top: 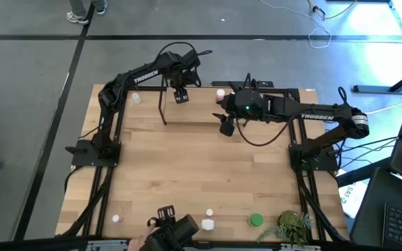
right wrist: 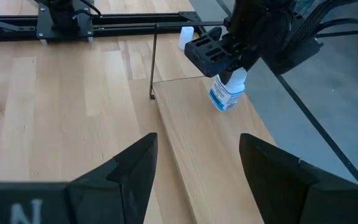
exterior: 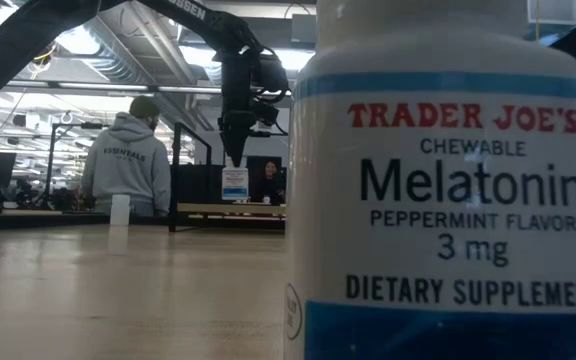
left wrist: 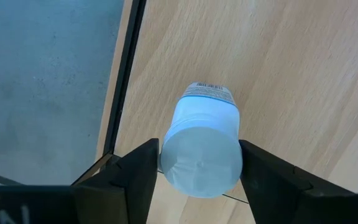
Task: Pick and place medicine bottles onto shelf by color
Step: Put the top white and blue pill bottle on the shelf
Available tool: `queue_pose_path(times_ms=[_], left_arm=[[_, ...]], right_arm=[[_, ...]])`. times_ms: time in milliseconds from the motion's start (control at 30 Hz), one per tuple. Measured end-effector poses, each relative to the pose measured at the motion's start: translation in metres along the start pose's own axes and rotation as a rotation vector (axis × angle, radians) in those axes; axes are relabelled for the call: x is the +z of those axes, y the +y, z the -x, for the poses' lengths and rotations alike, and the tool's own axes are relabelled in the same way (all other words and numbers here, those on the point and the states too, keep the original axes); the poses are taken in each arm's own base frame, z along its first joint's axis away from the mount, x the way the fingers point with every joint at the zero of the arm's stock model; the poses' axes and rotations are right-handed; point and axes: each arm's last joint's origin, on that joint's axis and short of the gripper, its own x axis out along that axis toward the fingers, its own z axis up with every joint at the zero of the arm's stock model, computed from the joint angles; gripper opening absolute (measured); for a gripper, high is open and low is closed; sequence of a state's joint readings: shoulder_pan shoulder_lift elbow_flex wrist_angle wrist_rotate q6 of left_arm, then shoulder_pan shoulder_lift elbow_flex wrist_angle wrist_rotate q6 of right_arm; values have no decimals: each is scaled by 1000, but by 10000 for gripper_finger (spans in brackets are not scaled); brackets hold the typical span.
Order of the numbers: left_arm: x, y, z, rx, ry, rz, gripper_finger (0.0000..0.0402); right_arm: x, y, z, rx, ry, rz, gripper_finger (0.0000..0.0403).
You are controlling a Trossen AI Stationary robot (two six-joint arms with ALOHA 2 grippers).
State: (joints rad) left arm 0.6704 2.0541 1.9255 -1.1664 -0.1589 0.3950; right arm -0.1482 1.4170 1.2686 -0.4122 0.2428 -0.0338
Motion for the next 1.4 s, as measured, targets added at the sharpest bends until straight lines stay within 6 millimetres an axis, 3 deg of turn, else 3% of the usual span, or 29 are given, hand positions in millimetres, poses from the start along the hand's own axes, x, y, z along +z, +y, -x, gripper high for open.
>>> queue_pose_path(times_ms=[400, 700, 1400], left_arm=[[-1, 1, 0, 13, 10, -24, 204], [-8, 3, -13, 5, 40, 36, 204], [-5, 5, -13, -10, -3, 13, 204]], right_arm=[[0, 0, 0, 0, 0, -2, 229], [0, 0, 0, 0, 0, -1, 229], [0, 0, 0, 0, 0, -2, 229]])
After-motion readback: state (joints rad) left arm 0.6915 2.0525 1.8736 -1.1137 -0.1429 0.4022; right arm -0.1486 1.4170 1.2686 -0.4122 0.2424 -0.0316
